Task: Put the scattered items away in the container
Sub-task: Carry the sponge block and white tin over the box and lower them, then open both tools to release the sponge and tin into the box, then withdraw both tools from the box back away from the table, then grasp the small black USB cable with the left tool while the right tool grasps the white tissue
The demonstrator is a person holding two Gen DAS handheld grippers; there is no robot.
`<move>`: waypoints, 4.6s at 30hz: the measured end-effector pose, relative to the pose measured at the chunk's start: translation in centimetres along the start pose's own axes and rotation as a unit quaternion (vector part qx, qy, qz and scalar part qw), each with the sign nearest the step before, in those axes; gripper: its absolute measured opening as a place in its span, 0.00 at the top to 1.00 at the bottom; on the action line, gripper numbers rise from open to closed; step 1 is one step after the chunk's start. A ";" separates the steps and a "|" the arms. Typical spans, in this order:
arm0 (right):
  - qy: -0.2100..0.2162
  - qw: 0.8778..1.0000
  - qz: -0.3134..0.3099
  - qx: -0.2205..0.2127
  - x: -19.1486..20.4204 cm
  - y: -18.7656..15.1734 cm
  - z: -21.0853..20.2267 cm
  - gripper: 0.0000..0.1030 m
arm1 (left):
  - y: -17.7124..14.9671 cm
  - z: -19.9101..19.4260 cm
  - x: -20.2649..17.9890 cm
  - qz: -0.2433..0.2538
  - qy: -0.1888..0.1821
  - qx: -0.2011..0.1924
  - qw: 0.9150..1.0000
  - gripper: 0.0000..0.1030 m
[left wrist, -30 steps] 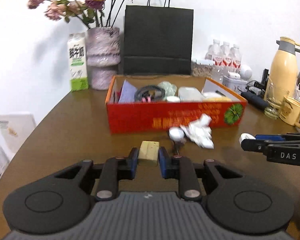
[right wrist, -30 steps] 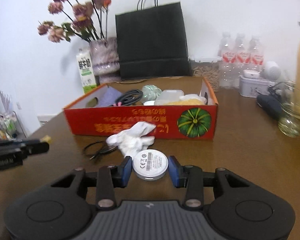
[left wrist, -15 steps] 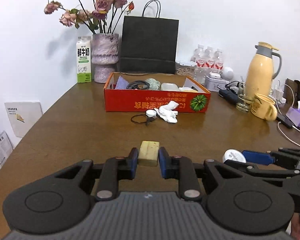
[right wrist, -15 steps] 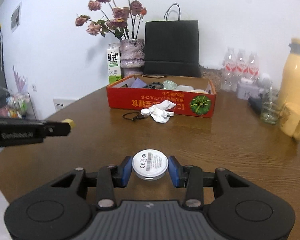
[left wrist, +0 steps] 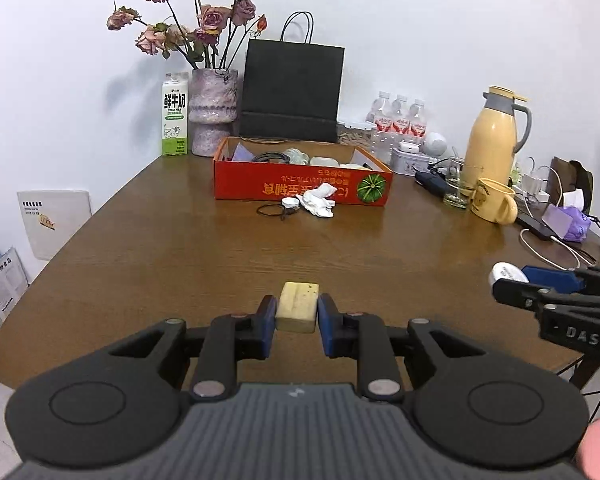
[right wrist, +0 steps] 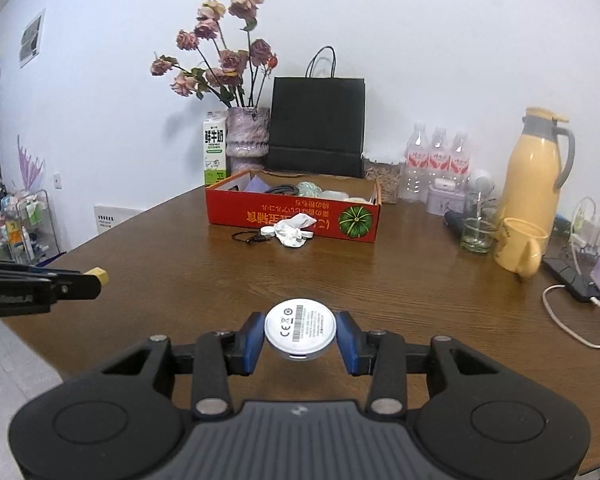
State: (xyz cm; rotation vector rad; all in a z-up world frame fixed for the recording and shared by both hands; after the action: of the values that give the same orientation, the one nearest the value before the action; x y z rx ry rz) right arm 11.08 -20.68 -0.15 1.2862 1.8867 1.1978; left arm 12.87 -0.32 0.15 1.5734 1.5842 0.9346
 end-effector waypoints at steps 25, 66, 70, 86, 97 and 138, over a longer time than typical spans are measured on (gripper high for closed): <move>0.039 0.999 0.031 0.007 -2.3 3.2 5.5 0.63 | 3.9 4.5 -0.2 0.012 -0.023 -0.007 1.000 0.78; 0.063 0.985 0.087 0.137 -12.4 21.5 45.1 0.44 | 24.6 42.5 3.4 0.021 0.038 0.144 0.989 0.57; 0.052 0.989 0.080 0.113 -12.4 22.7 42.0 0.25 | 25.2 39.2 3.6 -0.006 0.041 0.115 0.993 0.20; -0.024 0.989 0.114 0.094 -16.4 17.5 26.0 0.15 | 21.0 23.3 6.6 0.000 0.062 0.054 0.997 0.00; 0.002 0.992 0.092 0.083 -10.7 8.9 15.2 0.10 | 11.8 13.3 3.6 0.007 0.037 0.042 0.998 0.00; 0.014 0.992 0.114 0.052 -2.3 -1.6 0.9 0.03 | -1.7 -1.4 -2.0 0.049 0.027 0.007 0.998 0.00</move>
State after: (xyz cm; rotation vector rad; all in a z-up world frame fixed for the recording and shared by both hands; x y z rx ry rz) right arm 12.03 -22.69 -2.09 1.5848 1.8815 1.2486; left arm 10.88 -2.29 -0.68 1.6603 1.5662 1.0285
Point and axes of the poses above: each gripper's, at about its wrist camera, not at the fingertips, and z roughly the way its jaws point, x to its left, y to its top, the point moved 4 cm from there along z, roughly the way its jaws point, and after that the axes turned 10 degrees about y, right-handed, at the moved point
